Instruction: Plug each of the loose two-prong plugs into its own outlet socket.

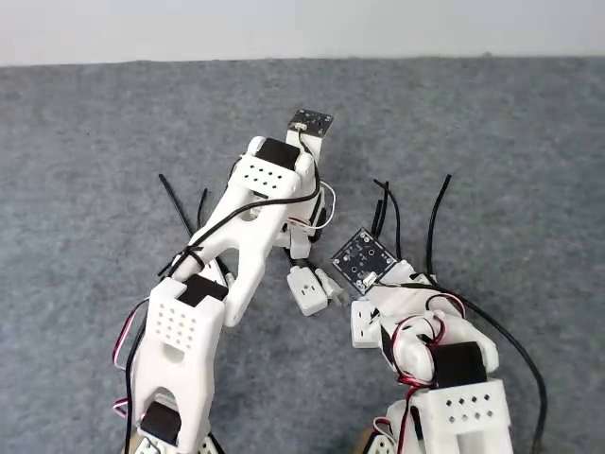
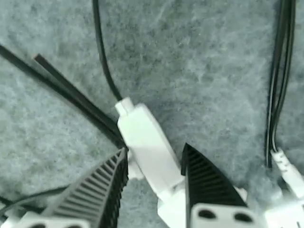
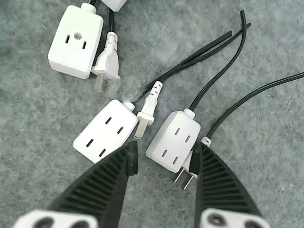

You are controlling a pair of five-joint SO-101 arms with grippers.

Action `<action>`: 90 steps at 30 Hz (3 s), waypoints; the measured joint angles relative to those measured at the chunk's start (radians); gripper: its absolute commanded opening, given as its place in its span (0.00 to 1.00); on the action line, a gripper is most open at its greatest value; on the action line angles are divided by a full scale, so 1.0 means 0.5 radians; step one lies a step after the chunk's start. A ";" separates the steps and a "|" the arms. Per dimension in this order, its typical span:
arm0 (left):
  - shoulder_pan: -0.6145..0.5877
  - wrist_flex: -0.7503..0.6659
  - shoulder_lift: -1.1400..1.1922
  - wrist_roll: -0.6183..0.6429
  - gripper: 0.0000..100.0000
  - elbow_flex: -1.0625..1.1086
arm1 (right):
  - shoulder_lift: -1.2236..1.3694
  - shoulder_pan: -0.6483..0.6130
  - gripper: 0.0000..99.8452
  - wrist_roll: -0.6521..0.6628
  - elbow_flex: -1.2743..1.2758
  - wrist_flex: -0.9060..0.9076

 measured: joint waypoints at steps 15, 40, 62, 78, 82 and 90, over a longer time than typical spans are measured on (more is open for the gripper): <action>0.003 -0.089 0.104 0.000 0.01 -0.003 | 0.000 0.000 0.19 0.000 0.000 0.000; 0.012 0.080 0.110 -0.396 0.01 -0.279 | 0.000 0.000 0.19 -0.006 0.132 -0.147; -0.160 0.356 -0.506 -0.494 0.01 -0.485 | 0.000 0.052 0.19 -0.055 0.344 -0.497; -1.528 0.255 -0.847 -0.694 0.01 -0.347 | 0.000 0.086 0.19 -0.055 0.387 -0.555; -1.875 0.080 -0.835 -0.694 0.01 -0.304 | 0.000 0.086 0.19 -0.055 0.387 -0.555; -2.467 -0.362 -0.420 -0.700 0.01 -0.224 | 0.000 0.089 0.19 -0.055 0.427 -0.555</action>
